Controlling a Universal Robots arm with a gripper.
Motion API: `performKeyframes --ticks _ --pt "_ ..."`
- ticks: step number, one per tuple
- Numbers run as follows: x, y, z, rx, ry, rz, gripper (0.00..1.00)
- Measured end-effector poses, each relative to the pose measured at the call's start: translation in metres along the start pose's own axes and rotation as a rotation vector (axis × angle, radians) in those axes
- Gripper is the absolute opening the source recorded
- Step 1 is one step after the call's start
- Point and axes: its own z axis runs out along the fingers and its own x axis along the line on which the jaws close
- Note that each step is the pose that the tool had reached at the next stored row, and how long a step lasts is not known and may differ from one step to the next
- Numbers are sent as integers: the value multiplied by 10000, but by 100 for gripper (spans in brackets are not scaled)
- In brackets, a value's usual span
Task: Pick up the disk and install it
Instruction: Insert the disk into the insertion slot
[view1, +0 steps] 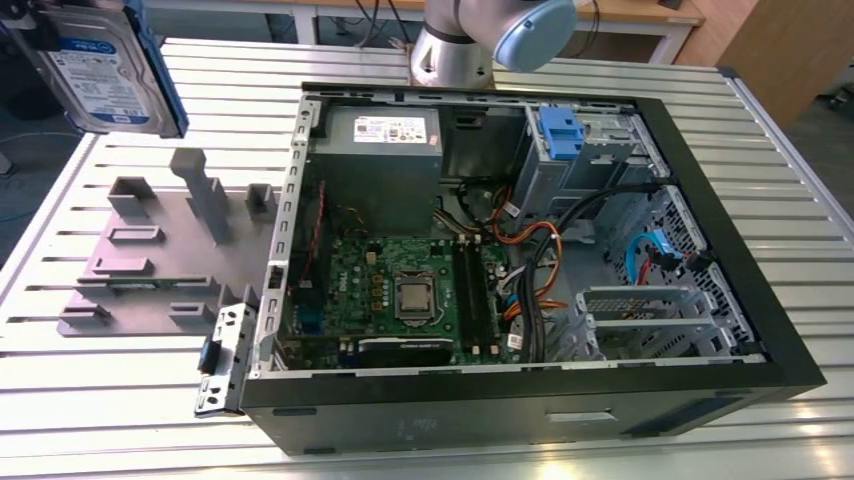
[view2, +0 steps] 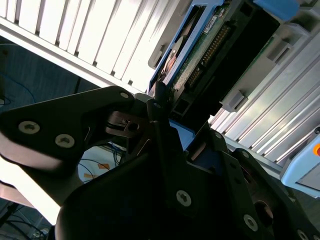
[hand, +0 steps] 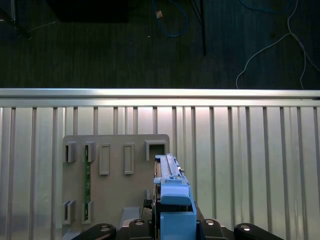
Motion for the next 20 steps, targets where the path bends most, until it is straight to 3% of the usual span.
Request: performKeyframes --ticks 20 --pt "-5 3 -52 0 0 0 37"
